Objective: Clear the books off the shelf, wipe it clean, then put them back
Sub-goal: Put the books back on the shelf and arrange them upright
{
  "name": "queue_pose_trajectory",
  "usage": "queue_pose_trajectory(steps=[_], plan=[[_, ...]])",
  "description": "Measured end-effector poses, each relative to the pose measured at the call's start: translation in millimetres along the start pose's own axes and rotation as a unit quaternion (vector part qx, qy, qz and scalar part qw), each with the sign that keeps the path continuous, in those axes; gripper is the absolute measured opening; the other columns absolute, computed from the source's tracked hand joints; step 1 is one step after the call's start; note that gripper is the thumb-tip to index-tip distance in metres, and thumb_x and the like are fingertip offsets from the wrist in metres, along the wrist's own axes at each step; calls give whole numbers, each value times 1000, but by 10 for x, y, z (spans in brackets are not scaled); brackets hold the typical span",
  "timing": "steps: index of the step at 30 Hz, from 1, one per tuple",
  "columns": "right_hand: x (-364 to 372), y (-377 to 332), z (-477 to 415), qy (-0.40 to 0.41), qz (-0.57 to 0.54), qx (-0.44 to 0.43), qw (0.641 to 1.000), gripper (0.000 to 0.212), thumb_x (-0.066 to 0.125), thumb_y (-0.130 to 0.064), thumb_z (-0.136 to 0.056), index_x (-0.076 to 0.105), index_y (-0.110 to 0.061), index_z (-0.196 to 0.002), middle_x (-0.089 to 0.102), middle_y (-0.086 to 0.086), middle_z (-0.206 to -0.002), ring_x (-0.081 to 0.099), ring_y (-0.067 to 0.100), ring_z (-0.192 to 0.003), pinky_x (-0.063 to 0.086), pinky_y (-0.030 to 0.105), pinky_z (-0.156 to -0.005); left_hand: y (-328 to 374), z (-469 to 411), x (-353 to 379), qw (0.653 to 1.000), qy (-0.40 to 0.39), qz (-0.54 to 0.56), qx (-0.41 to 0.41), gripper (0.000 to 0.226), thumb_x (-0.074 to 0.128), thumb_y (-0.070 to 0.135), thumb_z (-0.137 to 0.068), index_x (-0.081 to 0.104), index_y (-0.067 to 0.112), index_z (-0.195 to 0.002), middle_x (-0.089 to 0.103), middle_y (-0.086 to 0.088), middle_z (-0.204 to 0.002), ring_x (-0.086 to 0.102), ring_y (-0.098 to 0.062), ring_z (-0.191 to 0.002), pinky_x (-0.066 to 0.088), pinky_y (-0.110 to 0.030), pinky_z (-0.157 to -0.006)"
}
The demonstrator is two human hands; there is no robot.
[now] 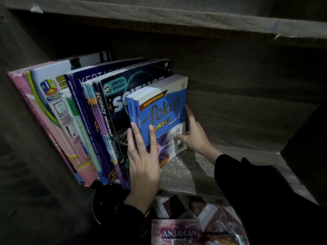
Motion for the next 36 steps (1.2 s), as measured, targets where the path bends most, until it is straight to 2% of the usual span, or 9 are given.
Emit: queue_pose_trajectory(steps=[3,6,15,21,25,27,31,33,36], plan=[[91,39,97,-48,39,34,997,115,75,-27,-80,-18,-49,-143,37,22,-138,44,41,-126,39,45,-104,-18,64,31,1000,-7,-14,9,60,40,5,-95,15,4,-150,-17,-27,-153,-3,-43,-143,40,-52,-101],[96,30,161,-61,48,43,996,114,74,-20,-80,-15,-45,-146,37,20,-133,47,39,-122,40,40,-99,5,88,2,1000,-8,-15,4,82,60,-3,-77,22,3,-149,-8,-30,-153,3,-45,-143,34,-51,-105],[-1,42,281,-54,31,26,998,115,77,-12,-76,-6,-49,-146,38,13,-136,43,33,-127,38,40,-103,82,87,-95,999,34,-15,35,82,67,-3,-76,29,9,-148,-3,-24,-153,10,-45,-141,6,-44,-114],[-42,58,339,-5,8,1,1000,106,74,-8,-78,4,-48,-148,39,6,-119,57,31,-108,46,37,-97,183,153,-131,994,75,20,81,73,56,-5,-80,32,13,-146,5,-20,-152,14,-41,-140,19,-48,-115],[-48,96,618,140,-63,-110,982,62,57,8,-77,52,-22,-131,54,4,-101,55,4,-75,49,21,-75,339,312,-99,979,106,119,125,53,55,-1,-80,43,11,-130,35,-12,-125,43,-30,-111,41,-39,-95],[-8,178,921,204,-80,-145,965,45,48,11,-72,64,-12,-107,58,4,-88,52,5,-72,41,10,-70,397,502,1,971,79,165,154,41,51,4,-81,44,12,-120,39,-10,-115,48,-25,-101,42,-34,-87],[317,651,1598,230,-94,-107,963,23,41,-3,-74,62,-6,-80,60,-1,-79,54,9,-76,39,14,-71,333,1133,375,957,-65,210,190,29,47,12,-83,45,13,-111,48,-9,-108,55,-24,-94,48,-31,-77],[598,1038,1914,182,-86,-27,979,23,39,-10,-75,61,-13,-79,61,0,-78,57,15,-75,39,21,-68,239,1526,594,959,-156,197,131,29,45,16,-80,44,17,-109,55,-9,-104,60,-25,-88,50,-32,-71],[930,1564,2312,81,-25,121,989,29,48,4,-76,65,-17,-87,64,5,-77,63,25,-74,28,16,-60,50,2184,947,945,-284,165,-9,34,47,14,-70,49,18,-104,51,-3,-103,56,-22,-88,45,-30,-74]])
Point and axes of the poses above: each hand's wrist, its own z-axis away from the middle knuckle, its own x-axis out of the palm, y = z × x, the point moved 2 cm from there along -z, towards the middle knuckle
